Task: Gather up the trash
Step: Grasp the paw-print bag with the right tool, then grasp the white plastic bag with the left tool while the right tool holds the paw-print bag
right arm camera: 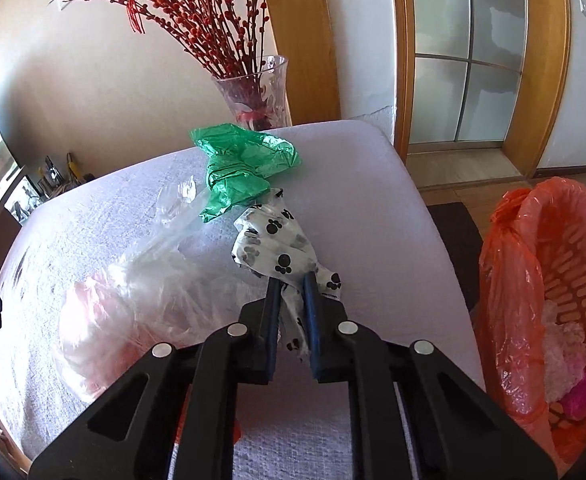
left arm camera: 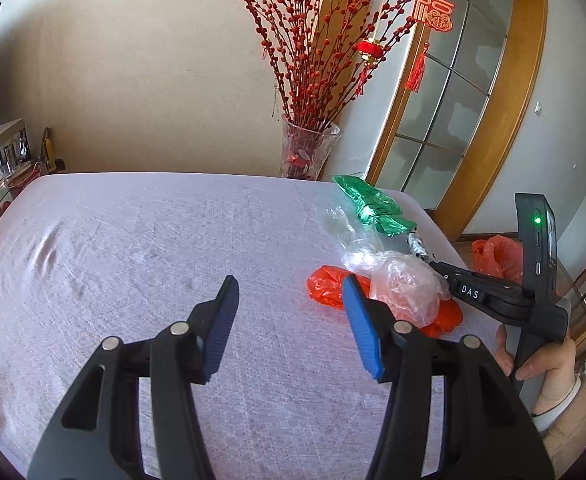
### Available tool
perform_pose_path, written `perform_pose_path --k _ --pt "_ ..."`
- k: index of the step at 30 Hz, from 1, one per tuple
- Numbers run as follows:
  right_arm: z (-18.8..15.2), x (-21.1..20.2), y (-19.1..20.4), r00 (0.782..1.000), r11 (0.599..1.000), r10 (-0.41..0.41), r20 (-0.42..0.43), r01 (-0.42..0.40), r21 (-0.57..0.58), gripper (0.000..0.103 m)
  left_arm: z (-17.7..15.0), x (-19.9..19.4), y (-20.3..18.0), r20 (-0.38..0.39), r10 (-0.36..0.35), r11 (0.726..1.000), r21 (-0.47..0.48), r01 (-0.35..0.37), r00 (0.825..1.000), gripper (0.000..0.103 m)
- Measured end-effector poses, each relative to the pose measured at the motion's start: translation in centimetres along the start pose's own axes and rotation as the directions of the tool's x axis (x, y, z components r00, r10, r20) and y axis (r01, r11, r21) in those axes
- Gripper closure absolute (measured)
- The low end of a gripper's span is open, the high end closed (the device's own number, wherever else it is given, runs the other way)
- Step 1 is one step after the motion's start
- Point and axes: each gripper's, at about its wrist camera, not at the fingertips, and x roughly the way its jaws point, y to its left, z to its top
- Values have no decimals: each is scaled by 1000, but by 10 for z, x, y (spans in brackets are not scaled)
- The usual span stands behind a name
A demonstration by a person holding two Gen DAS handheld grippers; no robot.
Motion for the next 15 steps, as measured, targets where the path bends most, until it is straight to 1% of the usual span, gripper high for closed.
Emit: perform_pose_path --k 5,9,15 --pt "-7 -11 -9 1000 1000 -8 16 8 16 95 4 1 -11 -2 -23 1000 18 23 1000 49" --pt "-15 -25 -21 999 999 -8 38 7 50 95 7 6 -28 -12 -58 997 40 59 998 49" --pt "-30 -48 -37 998 996 -5 68 -1 93 96 13 27 -59 -57 -115 990 71 119 992 49"
